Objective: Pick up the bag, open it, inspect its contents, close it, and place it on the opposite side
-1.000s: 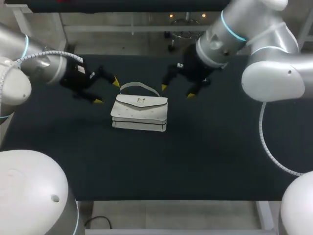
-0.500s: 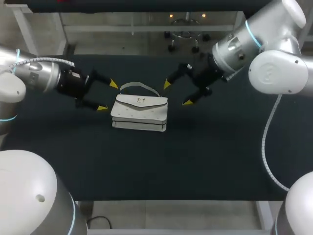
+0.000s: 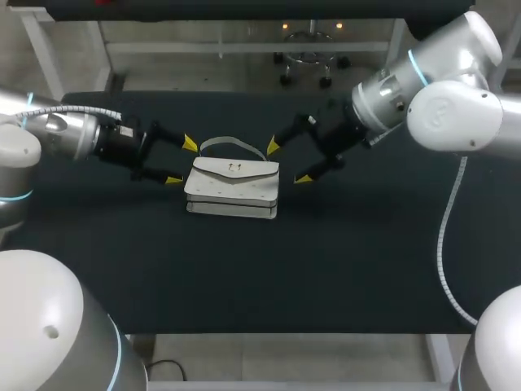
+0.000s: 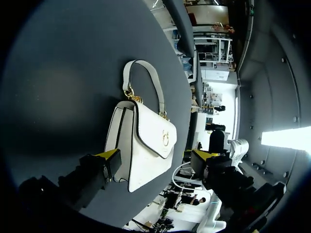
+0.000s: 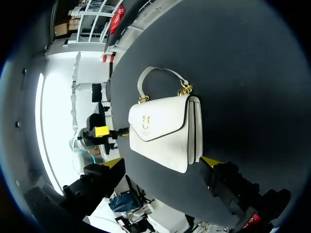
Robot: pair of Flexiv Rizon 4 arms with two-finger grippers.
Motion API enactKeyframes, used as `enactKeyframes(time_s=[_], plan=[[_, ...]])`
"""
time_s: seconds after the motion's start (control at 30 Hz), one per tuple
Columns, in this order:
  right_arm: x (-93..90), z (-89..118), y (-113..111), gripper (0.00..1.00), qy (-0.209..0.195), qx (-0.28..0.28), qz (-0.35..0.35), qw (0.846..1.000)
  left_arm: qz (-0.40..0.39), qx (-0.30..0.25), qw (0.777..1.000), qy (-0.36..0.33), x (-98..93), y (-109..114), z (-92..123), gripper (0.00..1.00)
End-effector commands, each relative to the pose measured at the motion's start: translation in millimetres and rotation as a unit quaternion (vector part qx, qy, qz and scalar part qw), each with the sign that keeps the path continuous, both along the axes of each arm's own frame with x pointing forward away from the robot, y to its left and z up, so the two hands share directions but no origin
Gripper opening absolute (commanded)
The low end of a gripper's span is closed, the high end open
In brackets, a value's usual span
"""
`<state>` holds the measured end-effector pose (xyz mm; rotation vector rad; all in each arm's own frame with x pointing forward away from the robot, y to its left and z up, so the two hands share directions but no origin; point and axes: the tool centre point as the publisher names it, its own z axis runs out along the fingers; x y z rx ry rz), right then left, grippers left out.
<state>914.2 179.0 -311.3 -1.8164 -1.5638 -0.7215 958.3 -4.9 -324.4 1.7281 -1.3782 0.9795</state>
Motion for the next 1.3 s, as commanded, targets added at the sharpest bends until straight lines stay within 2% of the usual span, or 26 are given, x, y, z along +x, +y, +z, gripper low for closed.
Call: enactKeyframes(time_s=[0.03,0.3,0.37,0.6,0.8,0.93,1.0,1.03,1.1,1.13,1.2,1.3], plan=[[2.8,-7,-1,1.0,0.002,0.014,0.005,1.0,0.016,0.011,1.0,0.008,6.0,-1,-4,1.0],[2.8,-7,-1,1.0,0.002,0.014,0.005,1.0,0.016,0.011,1.0,0.008,6.0,-1,-4,1.0],[6.2,-12,1,1.0,0.007,0.013,0.009,1.0,0.006,0.009,1.0,0.01,7.6,-7,-11,1.0],[24.8,-38,-6,1.0,0.04,0.096,0.008,0.995,-0.015,-0.032,0.999,0.009,9.8,-7,-22,1.0],[29.6,-43,4,1.0,0.046,0.122,0.02,0.991,-0.018,-0.05,0.999,-0.002,12.1,-8,-22,1.0],[29.4,-44,12,0.94,0.045,0.126,0.027,0.991,-0.023,-0.051,0.998,-0.001,14.0,-12,-22,1.0],[29.0,-43,15,0.9,0.046,0.13,0.031,0.99,-0.024,-0.053,0.998,-0.003,14.6,-13,-21,0.91],[28.9,-43,17,0.85,0.046,0.13,0.031,0.99,-0.025,-0.054,0.998,-0.003,14.9,-14,-21,0.9],[29.1,-44,19,0.84,0.046,0.131,0.034,0.99,-0.027,-0.058,0.998,-0.005,15.5,-14,-20,0.86],[29.6,-45,21,0.8,0.046,0.13,0.034,0.99,-0.026,-0.057,0.998,-0.006,15.8,-14,-19,0.78],[30.6,-47,22,0.76,0.049,0.13,0.034,0.99,-0.027,-0.059,0.998,-0.007,16.6,-14,-19,0.73],[31.0,-50,24,0.75,0.053,0.132,0.035,0.989,-0.028,-0.062,0.998,-0.008,18.7,-15,-18,0.59]])
